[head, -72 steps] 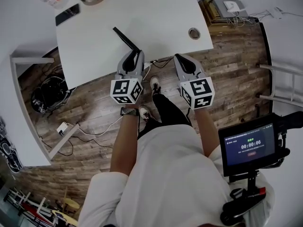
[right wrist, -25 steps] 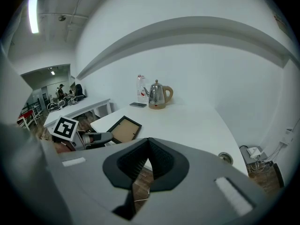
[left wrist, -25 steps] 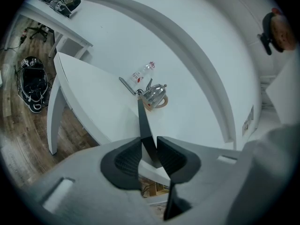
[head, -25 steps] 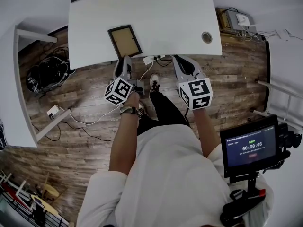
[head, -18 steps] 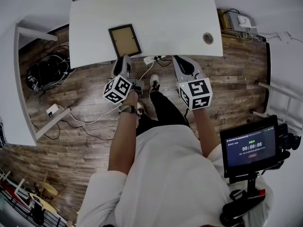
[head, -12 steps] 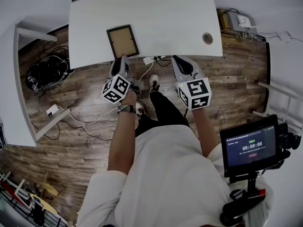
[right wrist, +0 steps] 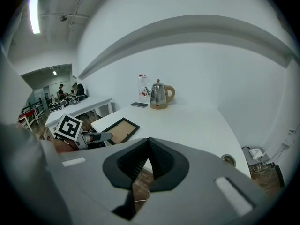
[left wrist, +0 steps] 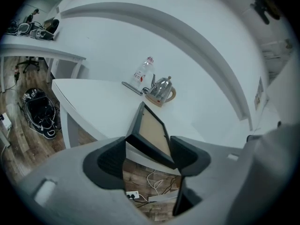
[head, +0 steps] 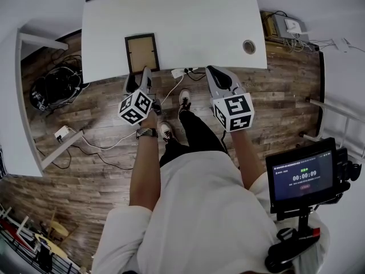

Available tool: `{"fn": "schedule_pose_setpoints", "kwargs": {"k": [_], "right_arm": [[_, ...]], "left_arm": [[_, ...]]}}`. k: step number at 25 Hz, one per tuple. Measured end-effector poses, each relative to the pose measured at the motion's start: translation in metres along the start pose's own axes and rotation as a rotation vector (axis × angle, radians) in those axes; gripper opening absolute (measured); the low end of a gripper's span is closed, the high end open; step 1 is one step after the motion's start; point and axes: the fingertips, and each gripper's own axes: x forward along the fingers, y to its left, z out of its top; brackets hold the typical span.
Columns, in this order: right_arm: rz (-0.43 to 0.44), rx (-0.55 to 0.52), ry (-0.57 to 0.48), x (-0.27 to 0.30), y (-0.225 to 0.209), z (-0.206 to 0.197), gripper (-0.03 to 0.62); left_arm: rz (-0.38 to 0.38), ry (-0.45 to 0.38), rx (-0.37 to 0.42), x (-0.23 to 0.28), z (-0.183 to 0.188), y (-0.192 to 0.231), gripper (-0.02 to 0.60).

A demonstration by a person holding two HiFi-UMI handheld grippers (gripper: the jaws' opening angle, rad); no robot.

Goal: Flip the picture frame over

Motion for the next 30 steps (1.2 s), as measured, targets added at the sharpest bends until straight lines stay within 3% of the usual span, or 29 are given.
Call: {"fn": "schedule_pose_setpoints", "kwargs": {"k": [8, 22, 25, 30], "right_arm": [[0.005, 0.001, 0.000, 0.000, 0.002, 0.000, 0.003], [0.008, -0.001, -0.006, 0.001, 0.003, 0.002, 0.003], [0.013, -0.003, -0.010, 0.003, 0.005, 0.004, 0.003], [0.020, -0.003, -0.026, 0.006, 0.008, 0.013, 0.003]], "left_arm": [[0.056, -0.010, 0.018, -0.001, 0.013, 0.017, 0.324], [0.072, -0.026, 0.022, -0.003, 0.020, 0.022, 0.370], [0.067, -0.027, 0.067, -0.006, 0.026, 0.019, 0.368], [0.011, 0.019, 0.231, -0.008, 0.035, -0.002, 0.365]]}}
